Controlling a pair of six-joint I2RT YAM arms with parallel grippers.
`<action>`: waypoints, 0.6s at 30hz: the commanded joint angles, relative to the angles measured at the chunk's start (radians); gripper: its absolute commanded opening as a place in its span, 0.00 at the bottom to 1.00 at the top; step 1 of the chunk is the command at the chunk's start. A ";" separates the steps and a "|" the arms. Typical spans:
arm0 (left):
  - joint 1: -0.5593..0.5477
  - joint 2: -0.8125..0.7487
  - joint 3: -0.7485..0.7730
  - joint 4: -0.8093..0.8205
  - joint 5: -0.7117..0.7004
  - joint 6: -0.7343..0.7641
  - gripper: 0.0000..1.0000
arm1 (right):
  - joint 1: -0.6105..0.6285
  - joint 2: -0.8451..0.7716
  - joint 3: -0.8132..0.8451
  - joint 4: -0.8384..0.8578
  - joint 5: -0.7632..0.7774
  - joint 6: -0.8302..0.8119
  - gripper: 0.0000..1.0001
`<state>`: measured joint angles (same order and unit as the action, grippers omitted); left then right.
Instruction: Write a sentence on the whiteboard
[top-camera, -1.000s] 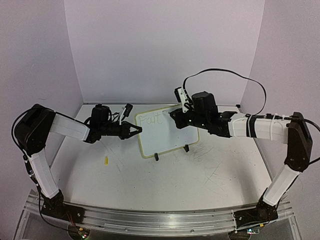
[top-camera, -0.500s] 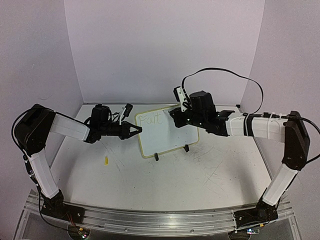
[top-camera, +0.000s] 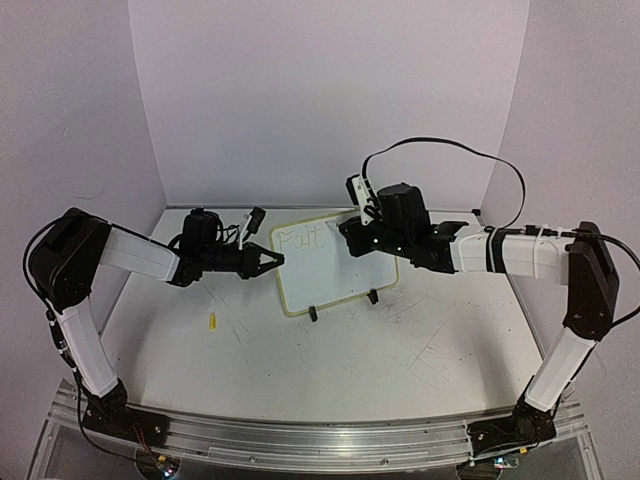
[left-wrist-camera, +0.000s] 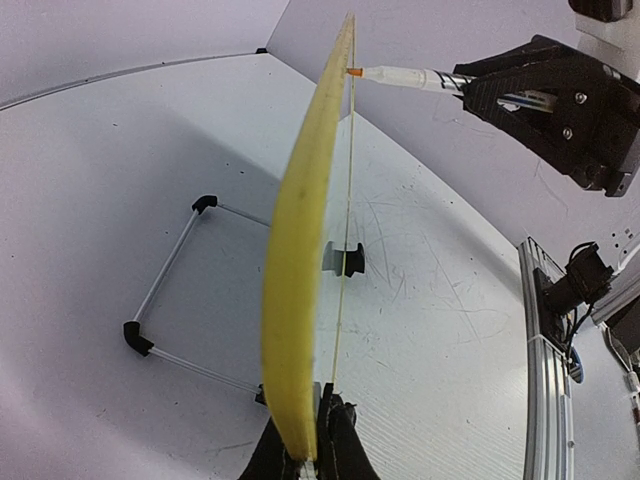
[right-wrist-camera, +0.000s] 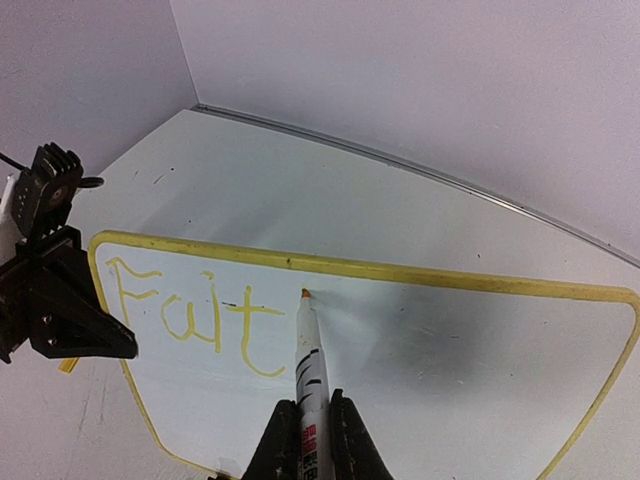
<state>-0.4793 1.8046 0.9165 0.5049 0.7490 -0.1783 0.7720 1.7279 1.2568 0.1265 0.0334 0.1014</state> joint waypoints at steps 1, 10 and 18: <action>0.007 -0.011 0.015 -0.077 -0.108 0.080 0.00 | 0.001 -0.006 0.003 -0.011 0.011 0.005 0.00; 0.007 -0.011 0.018 -0.077 -0.105 0.080 0.00 | 0.003 -0.019 -0.033 -0.021 -0.004 0.022 0.00; 0.007 -0.011 0.020 -0.078 -0.103 0.079 0.00 | 0.010 -0.024 -0.060 -0.025 -0.016 0.037 0.00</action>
<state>-0.4790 1.8046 0.9165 0.5019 0.7475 -0.1795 0.7774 1.7279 1.2147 0.1108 0.0148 0.1154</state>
